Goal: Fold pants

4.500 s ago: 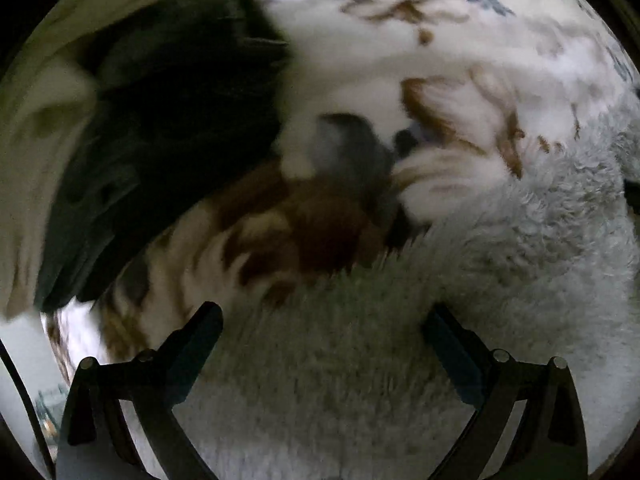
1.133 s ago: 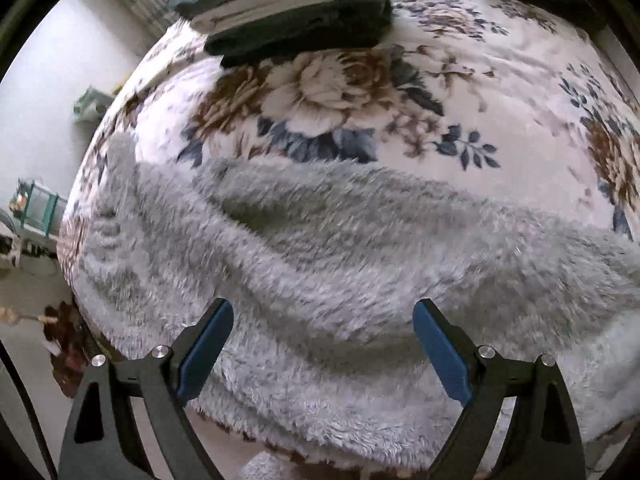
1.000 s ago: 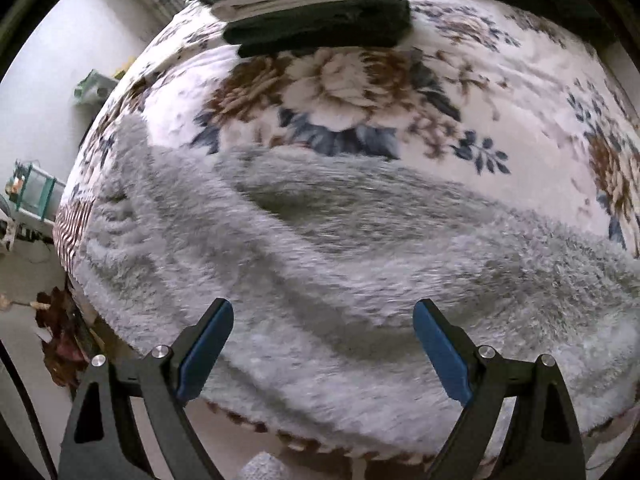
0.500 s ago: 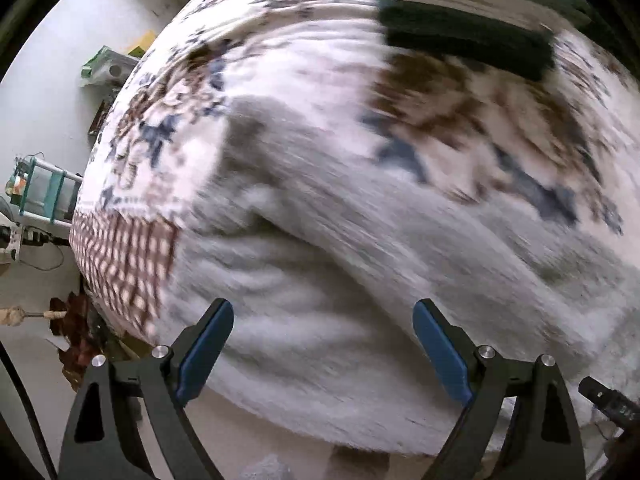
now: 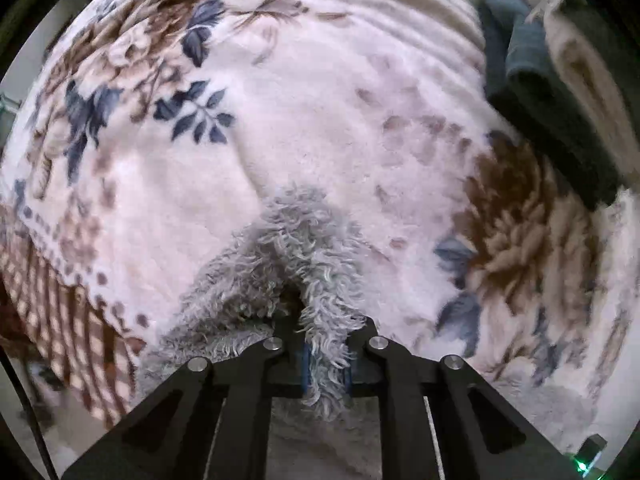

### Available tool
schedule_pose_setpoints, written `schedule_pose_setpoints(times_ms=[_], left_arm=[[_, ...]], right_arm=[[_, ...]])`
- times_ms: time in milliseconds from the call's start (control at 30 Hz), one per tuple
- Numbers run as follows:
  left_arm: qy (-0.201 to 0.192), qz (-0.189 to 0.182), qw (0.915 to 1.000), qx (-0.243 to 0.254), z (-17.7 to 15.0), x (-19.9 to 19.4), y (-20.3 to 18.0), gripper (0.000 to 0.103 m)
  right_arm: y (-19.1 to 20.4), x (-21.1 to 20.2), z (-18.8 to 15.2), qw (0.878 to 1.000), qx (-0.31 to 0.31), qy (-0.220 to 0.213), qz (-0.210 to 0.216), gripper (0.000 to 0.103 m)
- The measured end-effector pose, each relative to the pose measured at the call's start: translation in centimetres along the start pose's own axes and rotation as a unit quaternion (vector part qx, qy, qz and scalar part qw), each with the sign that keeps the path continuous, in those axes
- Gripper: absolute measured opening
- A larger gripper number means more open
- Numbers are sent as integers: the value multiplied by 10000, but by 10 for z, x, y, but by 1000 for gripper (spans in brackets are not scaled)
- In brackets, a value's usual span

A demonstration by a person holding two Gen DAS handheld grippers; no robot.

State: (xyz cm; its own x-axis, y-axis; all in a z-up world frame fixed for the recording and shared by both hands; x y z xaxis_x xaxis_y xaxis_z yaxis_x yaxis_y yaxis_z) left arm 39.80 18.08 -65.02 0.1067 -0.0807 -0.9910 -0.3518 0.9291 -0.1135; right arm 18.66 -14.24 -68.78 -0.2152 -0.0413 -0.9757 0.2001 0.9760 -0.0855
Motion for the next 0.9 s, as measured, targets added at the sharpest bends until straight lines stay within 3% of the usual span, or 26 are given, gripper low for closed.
schedule_pose_setpoints(times_ms=[67,167,267,367,500,600,667,700,767,833,867,900], left_arm=[[-647,-94,9978,141,-15,-37,15,8],[-961,-350,9945,-204,-61,-86,61,8],[-702,-278,9946,-712,-108,-95,116,8],[-340,14,9934,-1095,-142,-66,163,9],[-71,154,9933,-1146,-171,-24,180,11],[-67,-20,9920,-1257,-179,-19,173,19],[-67,-136,9911,-1325,-179,-22,168,23],[-66,-223,9900,-1390,-178,-24,166,28],[-46,-367,9874,-1539,-175,-24,164,33],[14,-376,9867,-1583,-168,-20,160,32],[-11,-419,9859,-1619,-166,-19,158,31],[-67,-407,9855,-1645,-164,-19,157,18]], right_arm=[[-3,-7,-8,9999,57,-2,101,89],[-15,-19,-31,9992,199,5,357,89],[-21,-24,-59,9974,386,76,609,89],[-33,-34,-90,9934,700,88,905,89],[-62,-41,-132,9858,1275,167,1083,89],[-87,-30,-156,9703,1966,293,1377,88],[-105,-17,-171,9521,2501,353,1722,87],[-108,-9,-170,9434,2685,416,1904,80],[-116,4,-173,9113,3210,369,2551,67],[-121,13,-165,9000,3393,235,2725,36],[-123,16,-163,8995,3428,203,2702,6],[-125,18,-160,8971,3512,151,2677,6]])
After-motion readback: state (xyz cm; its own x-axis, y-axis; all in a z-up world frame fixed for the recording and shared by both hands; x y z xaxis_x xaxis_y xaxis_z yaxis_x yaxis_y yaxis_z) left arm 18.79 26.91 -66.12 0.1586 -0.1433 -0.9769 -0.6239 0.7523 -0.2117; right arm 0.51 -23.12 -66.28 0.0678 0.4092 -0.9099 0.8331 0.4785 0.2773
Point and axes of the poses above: each gripper's, at about its wrist camera, not at the fingertips, and x roughly the way its jaws point, y to its left, z to its top, the point moved 7 cm from there along x, roughly the way its jaws point, and after that the axes turned 5 degrees about -x, right-handed, at the moved point
